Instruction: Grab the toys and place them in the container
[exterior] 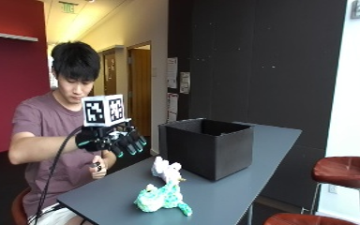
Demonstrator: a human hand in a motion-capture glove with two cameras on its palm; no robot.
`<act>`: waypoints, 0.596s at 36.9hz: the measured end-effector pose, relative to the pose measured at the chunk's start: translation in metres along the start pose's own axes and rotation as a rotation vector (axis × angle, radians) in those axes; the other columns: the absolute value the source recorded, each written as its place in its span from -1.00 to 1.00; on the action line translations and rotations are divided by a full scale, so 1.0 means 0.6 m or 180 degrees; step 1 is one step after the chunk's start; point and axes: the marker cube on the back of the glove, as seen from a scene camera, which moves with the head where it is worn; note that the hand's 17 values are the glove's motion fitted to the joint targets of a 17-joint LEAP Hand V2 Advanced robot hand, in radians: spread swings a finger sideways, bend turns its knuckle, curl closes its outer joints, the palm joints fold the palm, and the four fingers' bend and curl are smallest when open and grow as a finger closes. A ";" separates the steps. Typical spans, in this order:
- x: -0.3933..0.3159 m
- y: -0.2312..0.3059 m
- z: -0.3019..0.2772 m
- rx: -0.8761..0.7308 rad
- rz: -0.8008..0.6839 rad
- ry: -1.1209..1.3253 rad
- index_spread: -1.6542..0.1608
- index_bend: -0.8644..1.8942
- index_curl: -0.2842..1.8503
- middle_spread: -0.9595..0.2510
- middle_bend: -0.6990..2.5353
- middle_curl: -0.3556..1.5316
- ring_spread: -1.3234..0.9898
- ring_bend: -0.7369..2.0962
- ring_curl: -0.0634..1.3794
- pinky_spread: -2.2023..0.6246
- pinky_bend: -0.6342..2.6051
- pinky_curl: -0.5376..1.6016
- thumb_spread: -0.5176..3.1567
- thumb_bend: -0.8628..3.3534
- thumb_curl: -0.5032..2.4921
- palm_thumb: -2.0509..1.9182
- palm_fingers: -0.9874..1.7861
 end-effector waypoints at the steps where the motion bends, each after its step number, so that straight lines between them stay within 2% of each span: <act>1: -0.002 -0.001 -0.006 -0.0009 -0.0006 0.0003 0.73 -0.31 -0.72 0.53 -0.45 -0.59 0.10 -0.25 -0.86 0.56 -0.34 -0.42 -0.47 -0.59 -0.67 0.03 -0.11; 10: -0.033 -0.001 -0.093 -0.0161 -0.0130 0.0152 0.65 -0.29 -0.67 0.49 -0.43 -0.50 0.06 -0.18 -0.74 0.56 -0.26 -0.32 -0.13 -0.60 -0.64 0.02 -0.18; 22: -0.051 -0.030 -0.125 -0.0357 -0.0049 -0.0058 0.62 -0.29 -0.63 0.47 -0.41 -0.41 0.03 -0.11 -0.67 0.56 -0.21 -0.26 0.03 -0.60 -0.60 0.01 -0.25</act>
